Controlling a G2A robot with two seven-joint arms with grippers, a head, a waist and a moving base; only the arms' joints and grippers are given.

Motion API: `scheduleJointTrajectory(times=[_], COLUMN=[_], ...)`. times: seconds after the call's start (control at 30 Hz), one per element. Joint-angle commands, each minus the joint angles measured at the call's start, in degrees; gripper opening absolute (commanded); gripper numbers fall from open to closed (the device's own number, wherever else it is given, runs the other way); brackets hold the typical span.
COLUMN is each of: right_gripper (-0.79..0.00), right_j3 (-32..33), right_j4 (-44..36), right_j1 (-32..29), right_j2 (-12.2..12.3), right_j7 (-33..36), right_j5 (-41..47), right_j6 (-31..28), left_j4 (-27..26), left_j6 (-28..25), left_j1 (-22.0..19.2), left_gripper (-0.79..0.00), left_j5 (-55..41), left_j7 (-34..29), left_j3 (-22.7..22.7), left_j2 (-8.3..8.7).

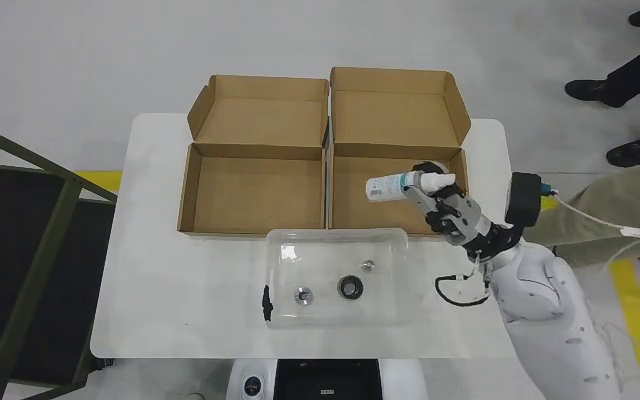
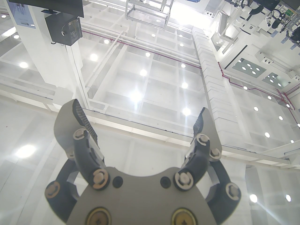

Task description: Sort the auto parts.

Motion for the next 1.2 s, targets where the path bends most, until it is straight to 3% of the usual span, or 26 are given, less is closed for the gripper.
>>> scheduleJointTrajectory(times=[0.0, 0.2, 0.4, 0.67, 1.17], right_gripper=[-0.785, -0.785, -0.785, -0.785, -0.785], right_j3=[0.5, 0.9, 1.7, 2.2, -8.4], right_j4=[-0.1, 0.3, 0.0, -1.7, 5.1], right_j1=[-0.3, -1.4, -1.6, -0.9, 6.9], right_j2=[0.0, -0.1, -0.2, -0.5, -1.8], right_j7=[0.0, 0.6, 1.2, -2.2, 0.6], right_j5=[1.3, 7.4, 7.3, -7.7, -20.6], right_j6=[0.4, 1.2, 1.9, 5.2, 7.9], left_j4=[0.0, 0.0, 0.0, 0.0, 0.0], left_j6=[0.0, 0.0, 0.0, 0.0, 0.0], left_j1=[0.0, 0.0, 0.0, 0.0, 0.0], left_gripper=[0.0, 0.0, 0.0, 0.0, 0.0], left_j5=[0.0, 0.0, 0.0, 0.0, 0.0], left_j7=[0.0, 0.0, 0.0, 0.0, 0.0], left_j3=[0.0, 0.0, 0.0, 0.0, 0.0], left_j2=[0.0, 0.0, 0.0, 0.0, 0.0])
